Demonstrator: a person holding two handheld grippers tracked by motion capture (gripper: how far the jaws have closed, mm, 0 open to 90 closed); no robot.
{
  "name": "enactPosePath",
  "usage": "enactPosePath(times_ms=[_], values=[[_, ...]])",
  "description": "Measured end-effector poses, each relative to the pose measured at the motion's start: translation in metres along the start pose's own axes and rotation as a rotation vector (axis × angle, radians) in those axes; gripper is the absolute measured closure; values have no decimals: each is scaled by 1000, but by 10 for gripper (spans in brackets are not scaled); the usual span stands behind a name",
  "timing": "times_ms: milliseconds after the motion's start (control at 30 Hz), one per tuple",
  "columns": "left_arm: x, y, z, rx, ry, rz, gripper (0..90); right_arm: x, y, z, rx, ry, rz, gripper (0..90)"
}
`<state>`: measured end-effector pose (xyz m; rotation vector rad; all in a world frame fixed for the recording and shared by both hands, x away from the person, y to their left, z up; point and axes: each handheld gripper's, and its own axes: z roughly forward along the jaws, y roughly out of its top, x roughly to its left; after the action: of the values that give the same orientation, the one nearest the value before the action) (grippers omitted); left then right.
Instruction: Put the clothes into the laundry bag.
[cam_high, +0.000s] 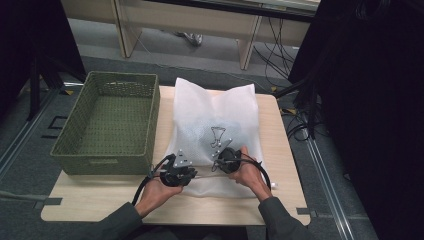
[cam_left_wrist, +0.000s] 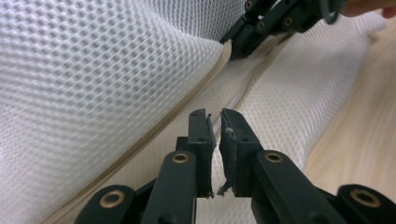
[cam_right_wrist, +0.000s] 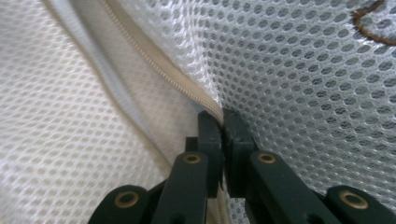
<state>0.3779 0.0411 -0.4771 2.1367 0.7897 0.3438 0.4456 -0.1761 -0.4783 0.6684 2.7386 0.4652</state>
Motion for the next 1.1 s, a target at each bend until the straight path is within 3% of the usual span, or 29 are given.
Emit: enactPosePath(times_ms=[100, 133, 200, 267, 333, 367, 433, 500, 567, 667, 767, 800, 867, 900, 933, 967, 1000, 1100], values=[[-4, -3, -3, 4, -18, -19, 810, -2, -1, -1, -4, -8, 4, 881], [-3, -4, -4, 7, -23, -1, 809, -2, -2, -2, -5, -7, 2, 877], [-5, -5, -5, 14, -28, -3, 805, -2, -3, -3, -14, 0, -5, 859], [-5, -6, -7, 19, -34, 5, 800, 0, -3, -5, -26, -13, -10, 788], [-4, -7, -9, 21, -37, 7, 789, 6, -3, -11, -60, -36, -50, 706], [-4, -9, -9, 28, -38, -17, 779, 14, -3, -19, -100, -33, -86, 709], [-5, -10, -11, 32, -41, -10, 774, 17, -1, -22, -115, -31, -89, 721], [-5, -11, -13, 37, -42, 18, 761, 23, 4, -29, -150, -31, -119, 801], [-6, -12, -14, 39, -49, -5, 756, 26, 7, -30, -145, -40, -155, 867], [-5, -12, -15, 39, -48, 15, 754, 26, 8, -26, -113, -33, -154, 883], [-4, -12, -16, 42, -41, -8, 754, 29, 9, -29, -98, 9, -153, 885], [-3, -11, -16, 37, -48, 14, 754, 31, 10, -29, -94, 20, -162, 885], [-5, -12, -15, 39, -47, -8, 754, 34, 11, -24, -69, 28, -197, 885], [-4, -12, -15, 45, -57, 20, 753, 36, 11, -19, -56, 31, -192, 885], [-6, -12, -15, 47, -56, -3, 750, 36, 12, -13, -35, 15, -219, 885], [-6, -12, -16, 53, -47, 7, 749, 36, 14, -6, -13, 0, -232, 885], [-8, -13, -16, 55, -52, -9, 746, 36, 15, -3, -3, -6, -232, 885], [-8, -14, -20, 58, -66, -6, 730, 33, 15, -1, 0, -8, -214, 884]])
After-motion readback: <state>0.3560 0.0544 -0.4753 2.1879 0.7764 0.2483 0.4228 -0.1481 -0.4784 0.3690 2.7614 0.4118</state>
